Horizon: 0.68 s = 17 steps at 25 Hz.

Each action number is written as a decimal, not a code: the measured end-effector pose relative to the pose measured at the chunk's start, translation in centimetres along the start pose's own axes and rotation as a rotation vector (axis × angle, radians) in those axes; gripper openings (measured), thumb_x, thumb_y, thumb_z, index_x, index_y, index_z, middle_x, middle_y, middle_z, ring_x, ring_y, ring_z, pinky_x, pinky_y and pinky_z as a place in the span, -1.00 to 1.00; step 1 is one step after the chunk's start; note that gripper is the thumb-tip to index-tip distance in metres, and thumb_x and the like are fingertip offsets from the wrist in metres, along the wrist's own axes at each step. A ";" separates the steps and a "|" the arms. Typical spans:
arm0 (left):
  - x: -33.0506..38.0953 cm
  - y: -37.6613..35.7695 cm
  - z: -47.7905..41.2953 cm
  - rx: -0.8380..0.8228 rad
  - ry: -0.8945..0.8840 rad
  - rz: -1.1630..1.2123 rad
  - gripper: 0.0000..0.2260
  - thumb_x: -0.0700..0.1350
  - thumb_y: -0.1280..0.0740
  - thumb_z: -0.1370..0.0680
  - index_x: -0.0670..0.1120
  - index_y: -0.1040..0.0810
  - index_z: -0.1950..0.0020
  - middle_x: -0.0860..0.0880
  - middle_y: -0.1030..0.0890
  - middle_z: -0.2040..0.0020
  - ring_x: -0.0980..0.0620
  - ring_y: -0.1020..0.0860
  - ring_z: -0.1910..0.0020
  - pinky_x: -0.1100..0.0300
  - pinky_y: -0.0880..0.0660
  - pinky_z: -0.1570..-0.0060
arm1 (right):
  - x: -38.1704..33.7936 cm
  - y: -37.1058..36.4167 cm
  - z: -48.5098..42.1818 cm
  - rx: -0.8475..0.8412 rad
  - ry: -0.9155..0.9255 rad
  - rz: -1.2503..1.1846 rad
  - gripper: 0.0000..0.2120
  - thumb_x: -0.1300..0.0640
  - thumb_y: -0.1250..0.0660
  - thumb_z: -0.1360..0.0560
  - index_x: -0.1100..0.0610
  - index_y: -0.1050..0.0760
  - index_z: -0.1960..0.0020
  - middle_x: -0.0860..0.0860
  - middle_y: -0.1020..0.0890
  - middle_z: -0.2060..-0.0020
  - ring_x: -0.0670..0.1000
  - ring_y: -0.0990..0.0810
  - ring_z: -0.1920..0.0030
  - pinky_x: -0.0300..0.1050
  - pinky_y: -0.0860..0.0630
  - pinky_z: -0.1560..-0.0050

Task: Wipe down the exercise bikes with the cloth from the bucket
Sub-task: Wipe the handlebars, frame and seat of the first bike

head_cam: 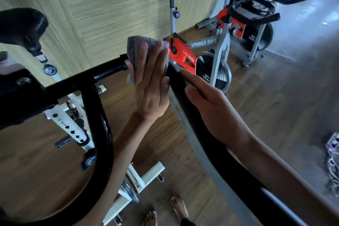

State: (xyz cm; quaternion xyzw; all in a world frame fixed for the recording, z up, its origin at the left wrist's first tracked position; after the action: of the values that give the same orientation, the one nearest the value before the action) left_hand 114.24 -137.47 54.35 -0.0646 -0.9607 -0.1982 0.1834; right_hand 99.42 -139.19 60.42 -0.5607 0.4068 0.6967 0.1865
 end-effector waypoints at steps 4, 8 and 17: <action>1.6 0.6 0.9 -0.052 -0.013 0.263 -0.48 -0.02 0.12 -0.69 -0.34 -0.35 -0.43 -0.28 -0.42 -0.42 -0.15 -0.20 -0.53 -0.25 -0.06 -0.51 | -0.1 0.7 2.1 0.040 0.046 0.023 -0.63 0.20 -0.26 -0.63 0.04 -0.48 -0.42 -0.06 -0.58 -0.30 -0.12 -0.52 -0.33 -0.03 -0.38 -0.45; 0.4 1.1 -1.0 -0.044 -0.096 0.136 -0.59 -0.13 0.02 -0.67 -0.19 -0.52 -0.35 -0.27 -0.43 -0.42 -0.17 -0.28 -0.49 -0.06 -0.09 -0.51 | -0.6 0.8 2.7 0.044 0.021 0.070 -0.64 0.23 -0.26 -0.63 0.07 -0.49 -0.42 -0.07 -0.58 -0.29 -0.22 -0.53 -0.25 -0.21 -0.39 -0.37; 4.8 1.0 0.7 -0.017 0.229 0.539 -0.55 -0.08 0.01 -0.69 -0.38 -0.49 -0.28 -0.33 -0.45 -0.35 -0.28 -0.13 -0.50 -0.30 -0.03 -0.50 | -2.4 3.3 7.6 0.044 -0.003 -0.003 -0.78 0.29 -0.35 -0.57 0.13 -0.65 -0.17 0.01 -0.68 -0.05 -0.14 -0.64 -0.04 -0.22 -0.51 -0.20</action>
State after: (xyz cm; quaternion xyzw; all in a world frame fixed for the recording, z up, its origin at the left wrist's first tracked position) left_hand 109.80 -136.03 55.89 -0.2963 -0.8802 -0.1564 0.3363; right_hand 92.99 -134.86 64.15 -0.5561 0.4209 0.6880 0.2005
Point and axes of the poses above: each hand's wrist, its own z-axis away from the middle knuckle, its own y-axis out of the back of the hand, x = y × z, the point moved 3 cm from there along -z, towards the middle knuckle
